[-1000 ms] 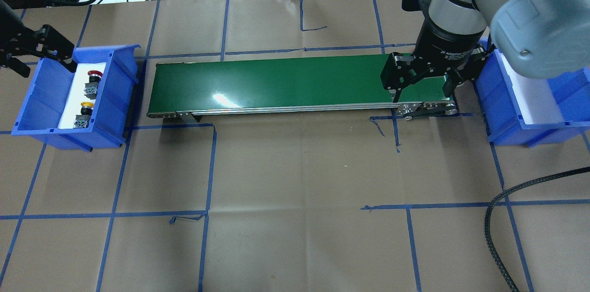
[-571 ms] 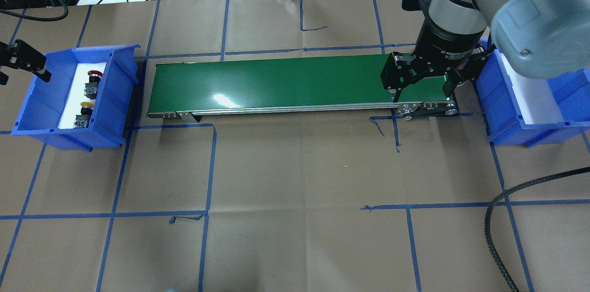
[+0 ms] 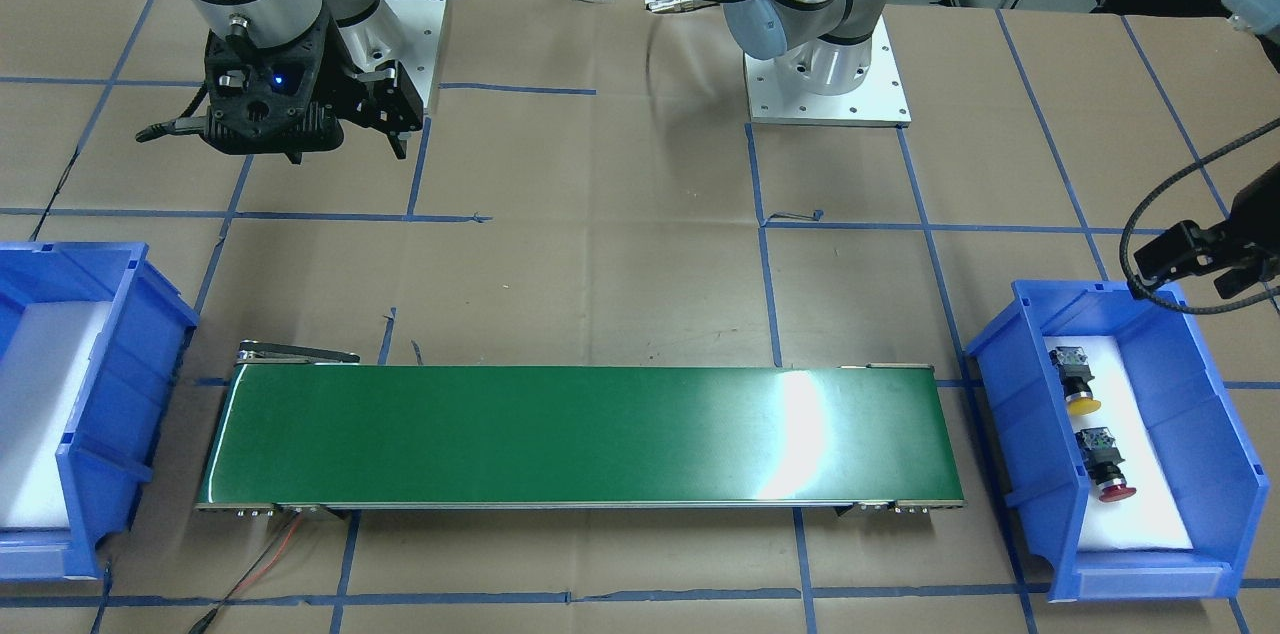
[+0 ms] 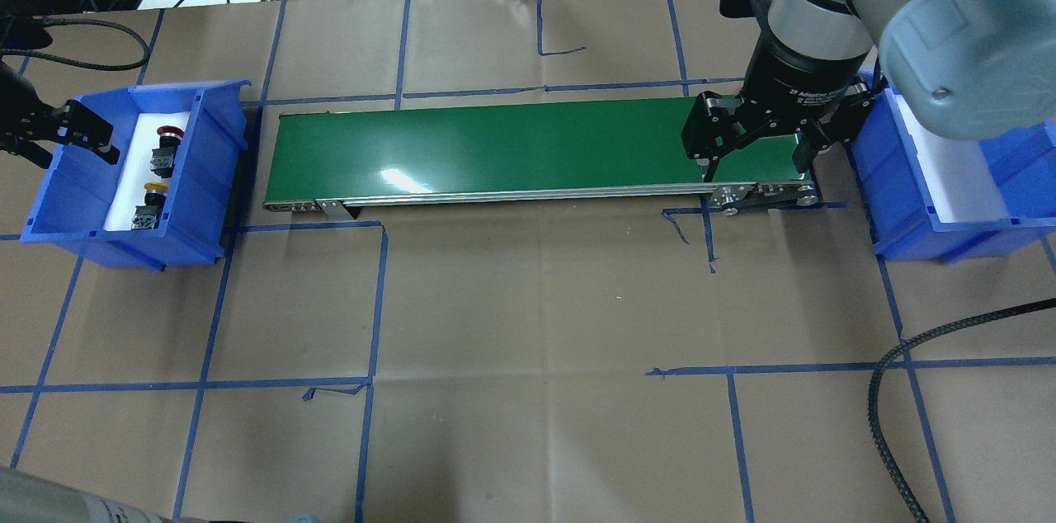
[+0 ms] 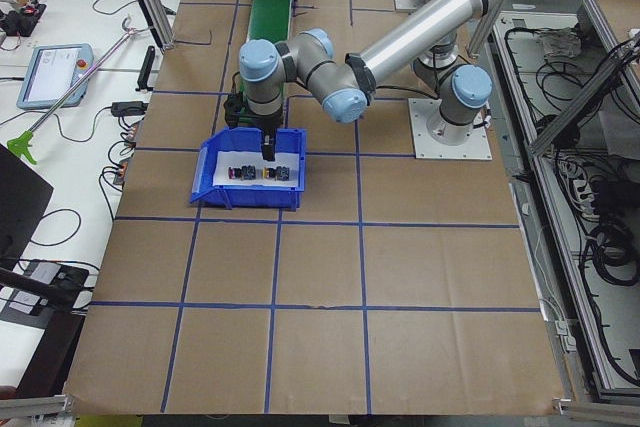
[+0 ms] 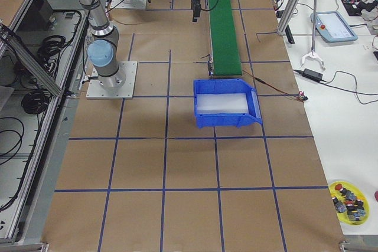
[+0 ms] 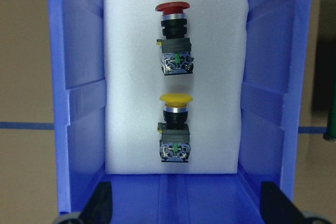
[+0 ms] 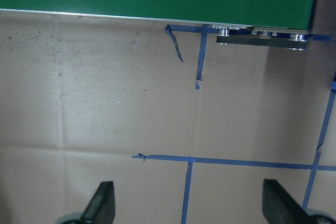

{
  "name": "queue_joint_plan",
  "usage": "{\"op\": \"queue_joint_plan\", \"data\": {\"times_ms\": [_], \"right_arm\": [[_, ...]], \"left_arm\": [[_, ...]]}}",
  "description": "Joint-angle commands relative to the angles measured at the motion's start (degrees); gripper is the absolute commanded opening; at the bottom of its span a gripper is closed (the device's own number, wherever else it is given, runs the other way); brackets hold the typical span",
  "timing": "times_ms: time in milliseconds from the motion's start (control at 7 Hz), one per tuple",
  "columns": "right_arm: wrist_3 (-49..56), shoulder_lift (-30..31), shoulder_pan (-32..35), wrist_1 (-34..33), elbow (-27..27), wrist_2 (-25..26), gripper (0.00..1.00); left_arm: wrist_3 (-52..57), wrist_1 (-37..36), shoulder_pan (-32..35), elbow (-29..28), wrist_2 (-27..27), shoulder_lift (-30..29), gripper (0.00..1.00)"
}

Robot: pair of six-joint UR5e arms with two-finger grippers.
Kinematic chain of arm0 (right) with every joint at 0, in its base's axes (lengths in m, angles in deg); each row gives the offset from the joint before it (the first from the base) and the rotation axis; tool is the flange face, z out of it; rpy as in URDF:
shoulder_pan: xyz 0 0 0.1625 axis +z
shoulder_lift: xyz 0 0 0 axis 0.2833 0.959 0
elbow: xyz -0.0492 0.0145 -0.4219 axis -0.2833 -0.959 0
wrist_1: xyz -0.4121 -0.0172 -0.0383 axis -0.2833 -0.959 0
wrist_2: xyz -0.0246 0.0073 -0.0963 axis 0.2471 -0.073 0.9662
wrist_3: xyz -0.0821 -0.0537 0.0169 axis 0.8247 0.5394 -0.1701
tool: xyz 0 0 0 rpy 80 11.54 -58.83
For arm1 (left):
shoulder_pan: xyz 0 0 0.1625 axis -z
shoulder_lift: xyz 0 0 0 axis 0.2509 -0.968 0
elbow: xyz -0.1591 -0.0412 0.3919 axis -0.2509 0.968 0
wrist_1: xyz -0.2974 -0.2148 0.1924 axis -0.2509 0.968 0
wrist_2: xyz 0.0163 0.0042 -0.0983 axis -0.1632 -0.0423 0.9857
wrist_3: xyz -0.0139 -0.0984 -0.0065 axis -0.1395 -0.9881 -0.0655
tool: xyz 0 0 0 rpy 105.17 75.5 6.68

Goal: Transport two buttons from left to right
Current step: 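Lower the left gripper into the left bin onto the yellow button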

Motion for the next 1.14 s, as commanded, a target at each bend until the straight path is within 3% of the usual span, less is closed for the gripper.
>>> {"op": "queue_joint_plan", "data": {"times_ms": [0,429,714,1000], "right_arm": [[-0.03,0.02,0.00,0.00,-0.02,-0.03,1.00],[-0.03,0.02,0.00,0.00,-0.02,-0.03,1.00],[0.06,-0.07,0.00,0.00,-0.19,-0.03,1.00],[0.06,-0.07,0.00,0.00,-0.19,-0.03,1.00]], "left_arm": [[0.61,-5.41,0.04,2.66,0.07,-2.89,0.99],[0.61,-17.20,-0.05,10.83,-0.01,-3.95,0.99],[0.52,-22.47,-0.05,12.61,-0.02,-6.93,0.99],[0.26,-22.41,0.13,12.61,-0.10,-7.12,0.99]]}}
